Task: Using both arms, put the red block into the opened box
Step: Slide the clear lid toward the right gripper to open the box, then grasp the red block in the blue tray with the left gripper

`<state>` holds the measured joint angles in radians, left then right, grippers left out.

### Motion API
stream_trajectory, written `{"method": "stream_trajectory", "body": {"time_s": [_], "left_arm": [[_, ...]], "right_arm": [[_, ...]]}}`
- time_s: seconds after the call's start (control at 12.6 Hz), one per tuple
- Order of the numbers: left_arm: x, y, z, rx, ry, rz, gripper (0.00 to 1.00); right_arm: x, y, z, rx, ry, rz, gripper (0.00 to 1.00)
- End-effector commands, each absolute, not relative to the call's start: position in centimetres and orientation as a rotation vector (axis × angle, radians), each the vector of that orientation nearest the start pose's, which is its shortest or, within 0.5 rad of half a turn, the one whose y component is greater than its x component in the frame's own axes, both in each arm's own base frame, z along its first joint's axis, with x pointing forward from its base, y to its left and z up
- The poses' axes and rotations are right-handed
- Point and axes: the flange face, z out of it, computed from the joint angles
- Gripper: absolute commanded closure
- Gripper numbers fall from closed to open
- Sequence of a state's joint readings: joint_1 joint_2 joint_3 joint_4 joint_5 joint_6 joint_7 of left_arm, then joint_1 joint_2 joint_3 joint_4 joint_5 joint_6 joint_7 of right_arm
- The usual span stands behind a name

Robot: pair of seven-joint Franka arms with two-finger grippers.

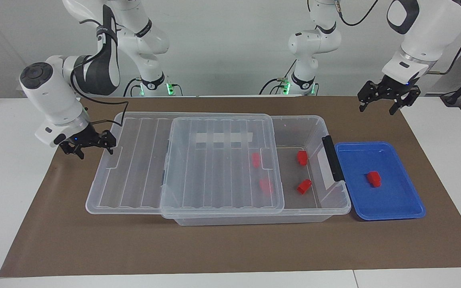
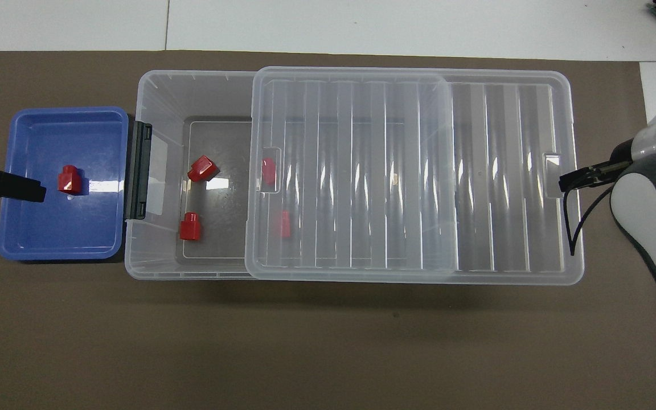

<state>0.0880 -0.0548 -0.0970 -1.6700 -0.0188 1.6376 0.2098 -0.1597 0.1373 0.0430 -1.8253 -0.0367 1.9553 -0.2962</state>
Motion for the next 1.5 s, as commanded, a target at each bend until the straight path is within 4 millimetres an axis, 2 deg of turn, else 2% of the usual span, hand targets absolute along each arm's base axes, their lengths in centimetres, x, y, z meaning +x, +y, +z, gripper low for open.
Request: {"method": "stream_trajectory", "body": {"time_s": [0.0, 0.08, 0.16, 0.32, 0.4, 0.55, 0.63, 0.71, 0.79, 1.11, 1.19, 1.43], "left_arm": [[53.5, 1.0, 60.9, -3.109, 0.275, -0.118, 0.00], [54.0, 2.8, 59.4, -3.104, 0.230, -0.167, 0.00], [54.7, 3.9, 58.1, -3.101, 0.206, -0.196, 0.00], [57.5, 5.9, 52.9, -3.105, 0.173, -0.221, 0.00], [58.5, 7.1, 49.6, -3.109, 0.144, -0.228, 0.00], [58.4, 8.8, 43.0, -3.092, 0.097, -0.325, 0.00], [58.1, 8.9, 40.1, -3.085, 0.094, -0.363, 0.00], [58.4, 9.0, 37.6, -3.094, 0.093, -0.342, 0.00], [58.8, 9.0, 35.6, -3.106, 0.082, -0.312, 0.00], [58.9, 9.3, 31.4, -3.124, 0.073, -0.256, 0.00], [58.9, 9.3, 31.0, -3.123, 0.070, -0.261, 0.00], [58.9, 9.3, 30.7, -3.124, 0.077, -0.257, 0.00]], "right_arm": [[58.4, -9.5, 45.5, -3.155, -0.367, 0.030, 0.00], [58.4, -10.0, 45.5, -3.156, -0.371, 0.028, 0.00], [58.4, -10.0, 45.4, -3.155, -0.370, 0.030, 0.00], [58.4, -10.0, 45.5, -3.155, -0.367, 0.030, 0.00], [58.5, -9.9, 45.6, -3.155, -0.362, 0.032, 0.00], [58.5, -9.4, 46.1, -3.158, -0.357, 0.025, 0.00], [58.4, -8.9, 46.7, -3.162, -0.333, 0.017, 0.00], [58.2, -8.5, 47.5, -3.168, -0.278, 0.016, 0.00], [58.4, -6.9, 48.5, -3.172, -0.248, 0.009, 0.00], [57.9, -1.4, 52.7, -3.186, 0.025, -0.012, 0.00], [57.9, -0.1, 53.9, -3.185, 0.098, -0.011, 0.00], [57.7, 1.9, 57.4, -3.159, 0.304, -0.007, 0.00]]}}
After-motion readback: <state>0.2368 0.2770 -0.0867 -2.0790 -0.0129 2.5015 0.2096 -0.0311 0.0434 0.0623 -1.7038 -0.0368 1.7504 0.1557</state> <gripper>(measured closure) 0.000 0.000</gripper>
